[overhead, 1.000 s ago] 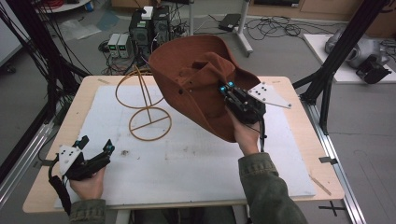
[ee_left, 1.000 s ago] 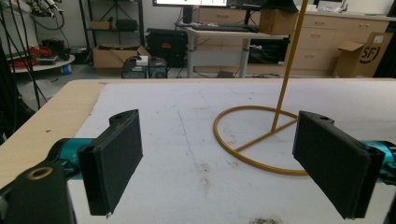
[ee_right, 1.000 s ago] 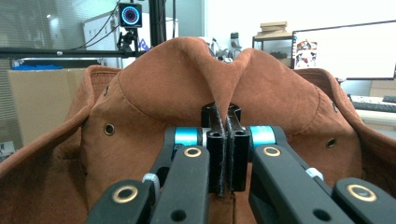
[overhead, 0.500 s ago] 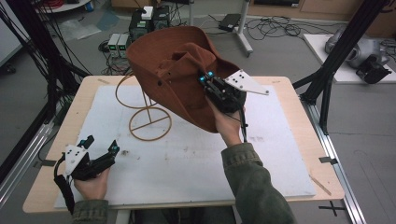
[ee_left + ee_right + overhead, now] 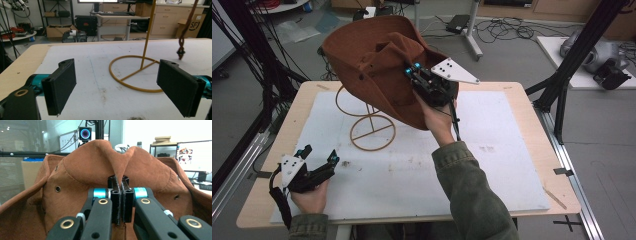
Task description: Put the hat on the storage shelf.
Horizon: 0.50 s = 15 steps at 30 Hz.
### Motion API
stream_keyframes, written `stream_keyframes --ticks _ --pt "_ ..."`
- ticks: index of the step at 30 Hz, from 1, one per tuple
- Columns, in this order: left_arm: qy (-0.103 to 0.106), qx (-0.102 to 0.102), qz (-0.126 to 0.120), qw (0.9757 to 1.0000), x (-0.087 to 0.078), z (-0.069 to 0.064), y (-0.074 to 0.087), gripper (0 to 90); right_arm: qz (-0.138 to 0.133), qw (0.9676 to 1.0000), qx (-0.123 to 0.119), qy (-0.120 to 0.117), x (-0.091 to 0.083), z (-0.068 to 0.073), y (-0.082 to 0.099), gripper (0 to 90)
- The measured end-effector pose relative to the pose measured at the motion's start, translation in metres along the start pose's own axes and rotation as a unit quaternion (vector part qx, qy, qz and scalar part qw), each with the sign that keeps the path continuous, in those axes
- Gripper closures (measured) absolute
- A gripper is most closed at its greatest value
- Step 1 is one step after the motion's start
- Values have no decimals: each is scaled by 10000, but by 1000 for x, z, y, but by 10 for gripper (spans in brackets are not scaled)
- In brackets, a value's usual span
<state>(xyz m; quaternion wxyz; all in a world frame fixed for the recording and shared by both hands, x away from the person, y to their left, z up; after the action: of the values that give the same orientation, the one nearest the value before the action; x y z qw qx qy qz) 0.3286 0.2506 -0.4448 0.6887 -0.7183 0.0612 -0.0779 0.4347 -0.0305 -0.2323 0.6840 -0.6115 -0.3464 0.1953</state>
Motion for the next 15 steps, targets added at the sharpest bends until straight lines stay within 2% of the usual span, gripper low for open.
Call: stream_keyframes --ticks 6,15 --pt "22 26 3 10000 0 -2 0 161 -88 9999 68 -24 13 4 -5 895" --pt "12 18 -8 10000 -1 -1 0 161 -50 9998 166 -128 29 13 -3 895"
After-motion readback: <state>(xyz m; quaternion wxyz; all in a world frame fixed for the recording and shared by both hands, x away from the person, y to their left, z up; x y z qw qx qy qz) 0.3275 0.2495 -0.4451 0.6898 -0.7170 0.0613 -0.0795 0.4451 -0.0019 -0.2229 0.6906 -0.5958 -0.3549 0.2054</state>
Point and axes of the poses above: each handheld gripper's, and its own axes: x roughly forward along the jaws, y roughly out of its underside, z roughly to its left, the point moved 8 cm from there along x, roughly forward along the jaws, and after that the axes turned 8 degrees about -z, right-handed, at the moved point
